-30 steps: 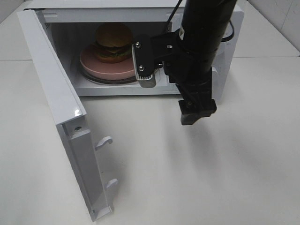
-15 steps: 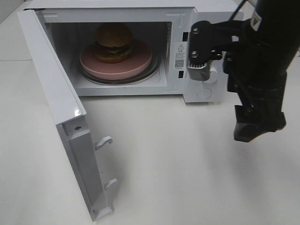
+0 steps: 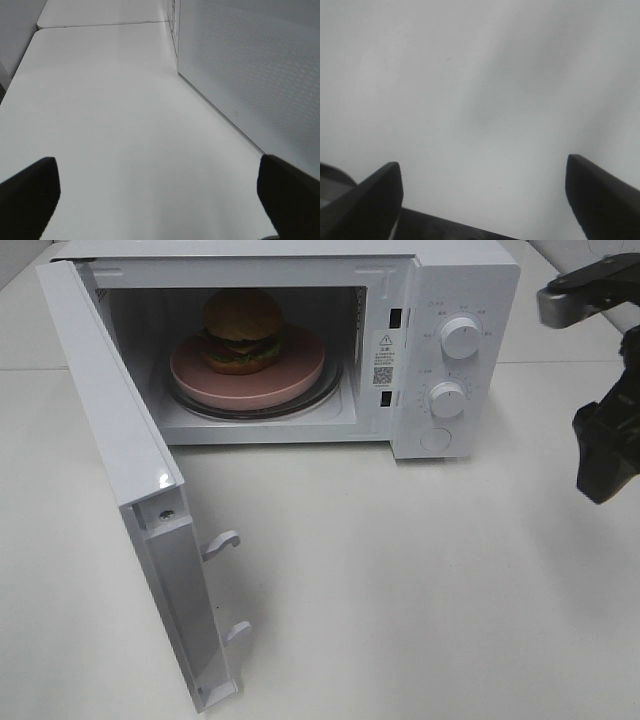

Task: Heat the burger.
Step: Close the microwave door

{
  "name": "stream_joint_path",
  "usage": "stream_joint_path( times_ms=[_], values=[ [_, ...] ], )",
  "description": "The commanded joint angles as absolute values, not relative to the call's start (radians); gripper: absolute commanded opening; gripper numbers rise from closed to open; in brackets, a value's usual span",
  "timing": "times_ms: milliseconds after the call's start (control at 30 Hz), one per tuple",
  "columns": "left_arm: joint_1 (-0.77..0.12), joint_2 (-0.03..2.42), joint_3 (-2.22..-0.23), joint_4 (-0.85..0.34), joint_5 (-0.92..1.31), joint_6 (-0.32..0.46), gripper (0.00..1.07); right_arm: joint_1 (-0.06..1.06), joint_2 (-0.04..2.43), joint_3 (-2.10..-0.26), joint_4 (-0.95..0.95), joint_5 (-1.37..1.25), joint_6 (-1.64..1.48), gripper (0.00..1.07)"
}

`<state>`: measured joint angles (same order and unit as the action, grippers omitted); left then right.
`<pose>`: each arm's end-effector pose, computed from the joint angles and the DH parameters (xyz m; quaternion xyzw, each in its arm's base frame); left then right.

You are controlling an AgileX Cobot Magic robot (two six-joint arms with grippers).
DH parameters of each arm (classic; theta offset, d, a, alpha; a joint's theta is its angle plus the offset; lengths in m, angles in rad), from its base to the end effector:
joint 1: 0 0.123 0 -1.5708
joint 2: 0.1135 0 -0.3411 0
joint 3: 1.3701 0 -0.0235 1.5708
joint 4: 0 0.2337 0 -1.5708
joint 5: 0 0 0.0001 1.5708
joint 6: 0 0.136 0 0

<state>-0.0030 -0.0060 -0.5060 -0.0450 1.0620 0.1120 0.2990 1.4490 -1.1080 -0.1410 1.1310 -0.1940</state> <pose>-0.0378 -0.0052 0.2501 0.0499 0.8488 0.0062 0.5264 0.2484 0.0585 0.2957 -0.2656 0.9573 -0.0613 0.0960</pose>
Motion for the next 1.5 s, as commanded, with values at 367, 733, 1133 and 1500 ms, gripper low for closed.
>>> stream_joint_path(
  times_ms=[367, 733, 1133, 1500],
  values=[
    [-0.008, -0.024, -0.505, -0.053, 1.047, 0.110, 1.05, 0.043, 1.410, -1.085, -0.132, 1.130, 0.026, 0.76],
    [-0.008, -0.024, -0.505, -0.053, 1.047, 0.110, 1.05, 0.036, 0.924, -0.745, -0.090, 1.086, 0.025, 0.76],
    [-0.008, -0.024, -0.505, -0.053, 1.047, 0.110, 1.05, 0.036, 0.441, -0.506, -0.071, 1.014, 0.025, 0.76],
    [-0.008, -0.024, -0.505, -0.053, 1.047, 0.110, 1.05, 0.036, 0.134, -0.502, -0.067, 1.000, 0.025, 0.76]
  ],
)
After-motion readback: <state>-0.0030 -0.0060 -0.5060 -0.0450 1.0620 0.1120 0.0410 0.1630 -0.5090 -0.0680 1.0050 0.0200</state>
